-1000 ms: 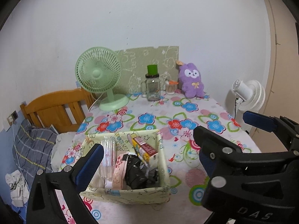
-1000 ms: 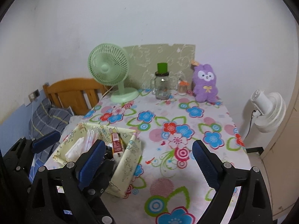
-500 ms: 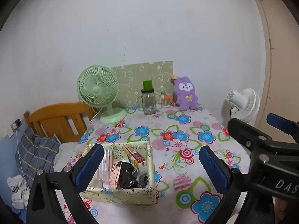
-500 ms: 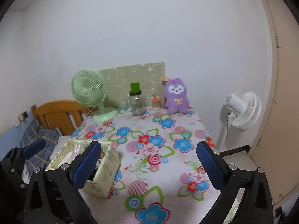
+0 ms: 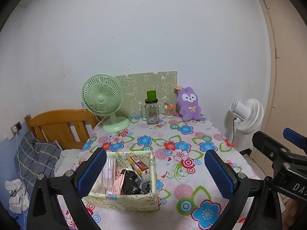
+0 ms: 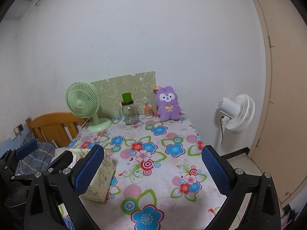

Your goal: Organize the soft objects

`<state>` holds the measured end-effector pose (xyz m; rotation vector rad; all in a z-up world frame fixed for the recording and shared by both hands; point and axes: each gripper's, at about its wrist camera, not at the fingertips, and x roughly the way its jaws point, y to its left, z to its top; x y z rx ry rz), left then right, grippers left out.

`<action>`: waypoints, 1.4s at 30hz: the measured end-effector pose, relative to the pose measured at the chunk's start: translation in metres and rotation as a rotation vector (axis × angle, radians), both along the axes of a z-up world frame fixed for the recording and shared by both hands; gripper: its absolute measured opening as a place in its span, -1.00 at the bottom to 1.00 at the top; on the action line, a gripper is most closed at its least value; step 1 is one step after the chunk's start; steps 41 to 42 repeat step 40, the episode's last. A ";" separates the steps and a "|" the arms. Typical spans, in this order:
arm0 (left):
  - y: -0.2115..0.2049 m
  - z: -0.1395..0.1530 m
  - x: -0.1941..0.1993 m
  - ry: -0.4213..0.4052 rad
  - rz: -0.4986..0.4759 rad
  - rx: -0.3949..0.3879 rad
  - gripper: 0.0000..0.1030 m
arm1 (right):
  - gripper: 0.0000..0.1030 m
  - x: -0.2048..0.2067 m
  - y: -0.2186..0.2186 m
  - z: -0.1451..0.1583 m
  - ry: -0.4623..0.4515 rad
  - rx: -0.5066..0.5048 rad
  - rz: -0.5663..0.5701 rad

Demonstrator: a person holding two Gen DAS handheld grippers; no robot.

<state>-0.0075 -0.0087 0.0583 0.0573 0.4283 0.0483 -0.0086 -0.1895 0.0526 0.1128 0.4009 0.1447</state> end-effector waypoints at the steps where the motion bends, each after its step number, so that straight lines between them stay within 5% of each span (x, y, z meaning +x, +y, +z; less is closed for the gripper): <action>1: 0.000 0.000 -0.001 -0.002 -0.001 0.000 0.99 | 0.99 -0.001 0.000 0.000 -0.002 0.000 -0.002; 42: 0.021 -0.001 0.000 0.006 0.062 -0.057 0.99 | 0.99 0.008 0.010 -0.002 0.026 -0.031 0.021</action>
